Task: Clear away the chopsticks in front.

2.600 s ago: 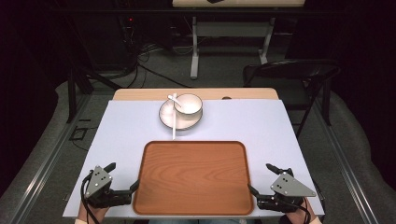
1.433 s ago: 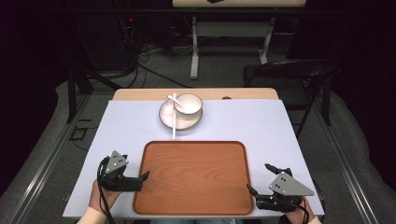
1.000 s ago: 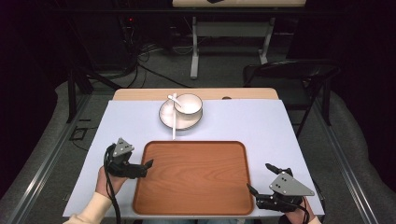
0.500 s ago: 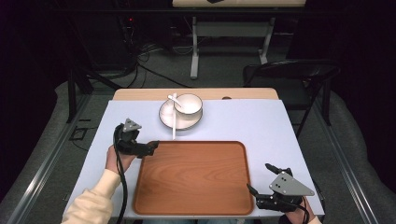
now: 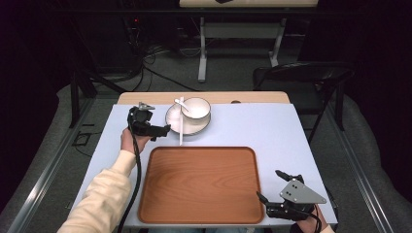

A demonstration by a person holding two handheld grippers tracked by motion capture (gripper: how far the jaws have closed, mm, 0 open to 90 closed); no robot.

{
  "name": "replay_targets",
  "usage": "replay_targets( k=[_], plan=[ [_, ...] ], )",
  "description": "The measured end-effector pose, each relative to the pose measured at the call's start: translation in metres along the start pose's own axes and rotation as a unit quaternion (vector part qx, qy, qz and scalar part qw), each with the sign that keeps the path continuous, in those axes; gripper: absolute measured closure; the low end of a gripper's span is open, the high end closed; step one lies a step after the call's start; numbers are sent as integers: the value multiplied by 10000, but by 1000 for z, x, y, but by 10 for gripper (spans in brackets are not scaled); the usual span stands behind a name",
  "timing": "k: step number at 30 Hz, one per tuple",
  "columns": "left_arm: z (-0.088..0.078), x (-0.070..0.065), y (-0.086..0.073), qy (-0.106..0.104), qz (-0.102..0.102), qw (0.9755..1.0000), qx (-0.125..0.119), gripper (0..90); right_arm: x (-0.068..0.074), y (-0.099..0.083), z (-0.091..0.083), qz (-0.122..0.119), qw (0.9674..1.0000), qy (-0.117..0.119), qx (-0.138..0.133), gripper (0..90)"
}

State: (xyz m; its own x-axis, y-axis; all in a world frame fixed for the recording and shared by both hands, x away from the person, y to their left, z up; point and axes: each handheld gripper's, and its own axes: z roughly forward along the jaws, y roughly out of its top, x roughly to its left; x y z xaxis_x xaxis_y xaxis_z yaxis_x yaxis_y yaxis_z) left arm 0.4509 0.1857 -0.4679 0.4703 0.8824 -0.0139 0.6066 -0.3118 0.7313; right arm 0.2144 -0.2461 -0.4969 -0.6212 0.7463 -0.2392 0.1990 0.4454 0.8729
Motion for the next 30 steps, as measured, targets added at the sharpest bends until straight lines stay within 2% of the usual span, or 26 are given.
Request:
replay_targets(
  k=[3, 7, 8, 9, 11, 16, 22, 25, 26, 28, 30],
  plan=[
    [8, -2, 5, 18, 9, 10000, 60, 9, 0, 0, 0, -5, 10000, -4, -3, 143],
    [30, -2, 15, 106, -49, 9996, 238, 20, 0, 0, 0, -27, 10000, 14, -1, 143],
    [30, -2, 15, 106, -49, 9996, 238, 20, 0, 0, 0, -25, 10000, 4, -1, 143],
    [37, -1, 17, 134, -63, 9993, 338, 23, 0, 0, 0, -17, 10000, 3, -3, 143],
    [43, 1, 19, 109, -203, 9991, 346, 33, 0, 0, 0, -19, 10000, 2, -6, 143],
    [58, 0, 22, 169, -148, 9987, 466, 102, 0, 0, 0, -19, 10000, 15, 0, 143],
    [68, 0, 28, 92, -320, 9983, 485, 177, 0, 0, 0, -22, 10000, 18, -4, 143],
    [71, -2, 31, 173, -265, 9981, 529, 210, 0, 0, 0, -24, 10000, 20, 0, 143],
    [74, -2, 32, 101, -352, 9980, 512, 241, 0, 0, 0, -23, 10000, 24, -4, 143],
    [77, -2, 32, 139, -372, 9977, 558, 287, 0, 0, 0, -24, 10000, 23, -2, 143],
    [79, -1, 31, 72, -449, 9977, 510, 322, 0, 0, 0, -35, 10000, 23, -3, 143]
  ],
)
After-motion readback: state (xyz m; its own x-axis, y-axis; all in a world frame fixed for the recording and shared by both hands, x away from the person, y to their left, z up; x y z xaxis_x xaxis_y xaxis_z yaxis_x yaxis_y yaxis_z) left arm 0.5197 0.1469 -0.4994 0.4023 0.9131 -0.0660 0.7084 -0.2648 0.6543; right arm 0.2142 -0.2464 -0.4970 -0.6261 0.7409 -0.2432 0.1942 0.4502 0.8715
